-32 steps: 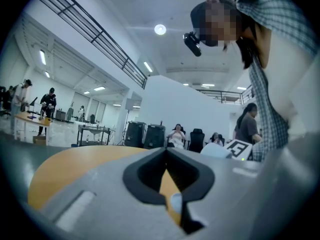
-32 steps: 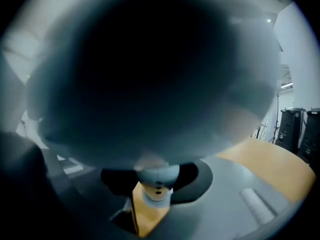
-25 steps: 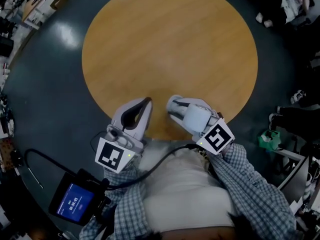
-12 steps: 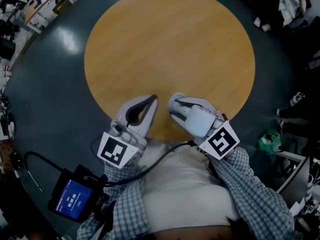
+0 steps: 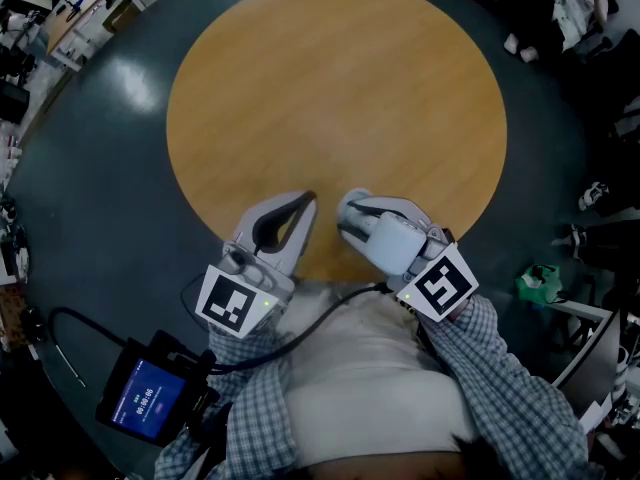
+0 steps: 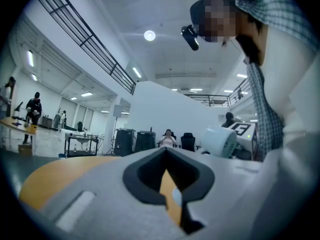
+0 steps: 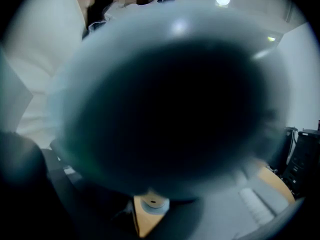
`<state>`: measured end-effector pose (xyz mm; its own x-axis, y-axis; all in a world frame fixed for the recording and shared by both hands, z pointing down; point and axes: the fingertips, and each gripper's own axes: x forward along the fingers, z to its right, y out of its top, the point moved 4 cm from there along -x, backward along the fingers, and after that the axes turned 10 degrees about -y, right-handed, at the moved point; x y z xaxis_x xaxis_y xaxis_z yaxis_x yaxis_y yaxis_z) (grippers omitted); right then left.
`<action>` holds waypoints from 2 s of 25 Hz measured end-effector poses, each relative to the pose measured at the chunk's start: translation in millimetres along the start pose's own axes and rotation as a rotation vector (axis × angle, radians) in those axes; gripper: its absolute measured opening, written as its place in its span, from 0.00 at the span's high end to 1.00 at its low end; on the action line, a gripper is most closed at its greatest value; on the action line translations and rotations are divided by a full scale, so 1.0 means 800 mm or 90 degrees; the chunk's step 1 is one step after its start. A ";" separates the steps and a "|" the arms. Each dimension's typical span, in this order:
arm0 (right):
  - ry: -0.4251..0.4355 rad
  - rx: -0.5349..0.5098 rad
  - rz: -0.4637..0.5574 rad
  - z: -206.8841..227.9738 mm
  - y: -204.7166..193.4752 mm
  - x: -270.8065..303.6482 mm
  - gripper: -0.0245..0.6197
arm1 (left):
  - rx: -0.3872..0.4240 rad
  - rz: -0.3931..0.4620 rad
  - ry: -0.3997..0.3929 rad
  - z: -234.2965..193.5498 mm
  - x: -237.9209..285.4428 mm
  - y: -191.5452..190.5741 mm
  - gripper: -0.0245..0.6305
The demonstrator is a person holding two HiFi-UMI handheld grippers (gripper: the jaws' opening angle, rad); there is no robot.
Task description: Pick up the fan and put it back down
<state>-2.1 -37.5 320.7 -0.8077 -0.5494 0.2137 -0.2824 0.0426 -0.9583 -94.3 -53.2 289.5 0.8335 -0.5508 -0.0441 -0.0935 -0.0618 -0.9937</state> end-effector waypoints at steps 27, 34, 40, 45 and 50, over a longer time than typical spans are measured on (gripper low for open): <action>0.009 0.011 -0.013 0.004 -0.023 0.012 0.77 | -0.010 -0.013 0.030 -0.005 -0.012 -0.004 0.96; 0.045 0.026 -0.047 -0.008 -0.055 0.023 0.78 | -0.054 -0.039 0.046 0.000 -0.019 -0.022 0.96; 0.062 0.037 -0.079 -0.020 -0.083 0.031 0.78 | -0.071 -0.056 0.064 0.001 -0.029 -0.031 0.96; 0.063 0.048 -0.092 -0.028 -0.103 0.038 0.78 | -0.088 -0.064 0.083 0.001 -0.048 -0.041 0.96; 0.065 0.043 -0.117 -0.027 -0.127 0.039 0.78 | -0.097 -0.073 0.097 -0.002 -0.049 -0.051 0.96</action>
<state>-9.9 -41.2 429.1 -0.7948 -0.4556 0.4009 -0.3971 -0.1092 -0.9113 -123.9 -30.2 331.7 0.7524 -0.6518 0.0951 -0.0945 -0.2496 -0.9637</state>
